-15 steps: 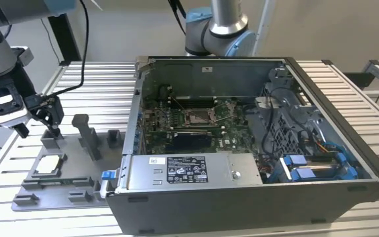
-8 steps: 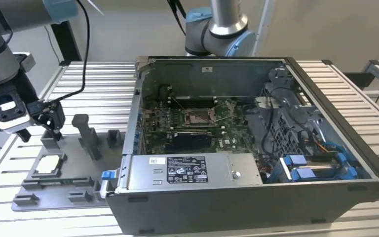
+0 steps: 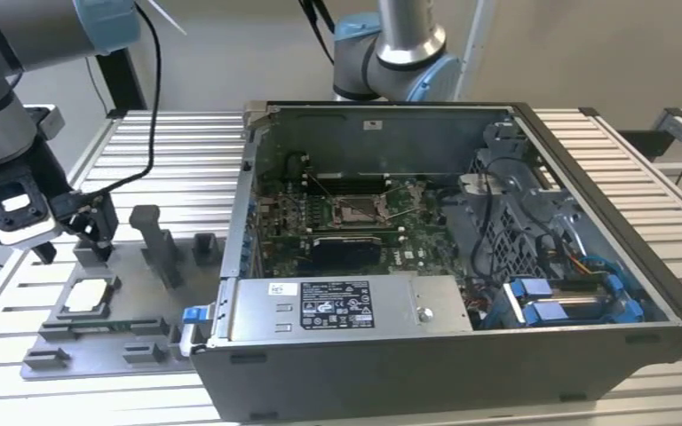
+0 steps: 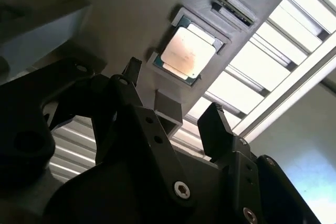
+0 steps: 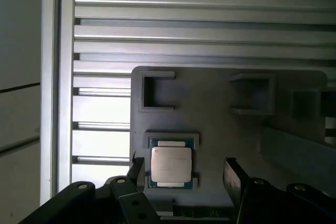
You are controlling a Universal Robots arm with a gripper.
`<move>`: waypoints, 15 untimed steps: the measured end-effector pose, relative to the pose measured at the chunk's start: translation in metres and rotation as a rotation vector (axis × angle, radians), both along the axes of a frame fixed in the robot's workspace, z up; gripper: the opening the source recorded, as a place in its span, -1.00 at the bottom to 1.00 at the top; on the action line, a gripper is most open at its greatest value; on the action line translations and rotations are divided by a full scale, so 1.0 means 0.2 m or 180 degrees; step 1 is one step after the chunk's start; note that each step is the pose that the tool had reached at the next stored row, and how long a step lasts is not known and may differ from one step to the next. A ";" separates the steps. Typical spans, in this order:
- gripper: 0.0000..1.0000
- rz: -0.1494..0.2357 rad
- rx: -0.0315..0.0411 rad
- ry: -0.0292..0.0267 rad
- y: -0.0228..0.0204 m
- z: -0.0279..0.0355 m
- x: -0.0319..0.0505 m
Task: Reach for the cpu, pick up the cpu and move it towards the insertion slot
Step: 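Pick up the cpu and move it towards the insertion slot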
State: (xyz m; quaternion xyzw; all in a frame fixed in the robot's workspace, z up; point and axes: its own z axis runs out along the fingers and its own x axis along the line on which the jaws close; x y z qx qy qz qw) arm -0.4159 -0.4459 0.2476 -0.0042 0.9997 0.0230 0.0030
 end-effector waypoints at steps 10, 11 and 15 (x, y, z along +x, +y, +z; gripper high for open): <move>1.00 0.0000 0.0009 0.0000 -0.053 -0.038 -0.019; 1.00 0.0000 0.0010 0.0000 -0.061 -0.042 -0.020; 1.00 0.0000 0.0013 -0.0001 -0.079 -0.069 -0.021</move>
